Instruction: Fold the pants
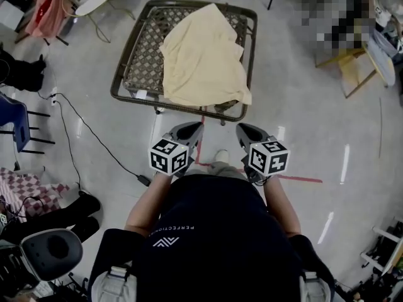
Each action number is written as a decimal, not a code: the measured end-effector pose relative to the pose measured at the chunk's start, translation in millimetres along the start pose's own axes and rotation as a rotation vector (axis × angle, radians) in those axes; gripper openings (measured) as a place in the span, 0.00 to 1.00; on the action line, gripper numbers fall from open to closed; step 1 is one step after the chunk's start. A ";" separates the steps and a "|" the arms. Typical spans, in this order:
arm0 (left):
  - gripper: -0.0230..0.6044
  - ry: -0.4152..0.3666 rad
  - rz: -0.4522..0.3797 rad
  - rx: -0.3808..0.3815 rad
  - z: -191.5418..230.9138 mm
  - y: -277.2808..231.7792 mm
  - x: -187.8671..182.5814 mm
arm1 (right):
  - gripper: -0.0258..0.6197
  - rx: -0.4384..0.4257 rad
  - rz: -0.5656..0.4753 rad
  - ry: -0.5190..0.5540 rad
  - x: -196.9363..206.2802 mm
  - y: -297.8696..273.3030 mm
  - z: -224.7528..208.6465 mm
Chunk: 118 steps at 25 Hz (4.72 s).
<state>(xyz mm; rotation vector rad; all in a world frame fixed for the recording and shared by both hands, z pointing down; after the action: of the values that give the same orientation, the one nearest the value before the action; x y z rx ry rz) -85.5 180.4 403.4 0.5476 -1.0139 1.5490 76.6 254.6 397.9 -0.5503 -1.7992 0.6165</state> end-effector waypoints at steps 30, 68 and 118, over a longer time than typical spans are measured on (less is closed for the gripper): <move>0.09 0.114 0.162 -0.219 122.1 -16.1 -10.5 | 0.23 0.004 0.171 0.131 -44.5 -109.4 -64.7; 0.42 0.228 0.273 -0.630 215.5 15.4 10.7 | 0.28 0.116 0.360 0.151 -21.7 -177.8 -94.0; 0.17 0.083 0.219 -0.575 92.6 48.9 22.8 | 0.11 0.035 0.250 0.207 -15.0 -54.4 -62.0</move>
<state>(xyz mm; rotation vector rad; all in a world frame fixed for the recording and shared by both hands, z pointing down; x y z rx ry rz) -154.7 116.6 454.7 -0.0289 -1.4169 1.3626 136.4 212.6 438.8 -0.7935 -1.5349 0.7315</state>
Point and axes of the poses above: the fingertips, and each gripper's own axes: y backward along the fingers, z to its left, x out of its underside, the point moved 5 cm from there along y, backward along the fingers, and after that the axes turned 15 degrees about x, right-handed, at the moved point
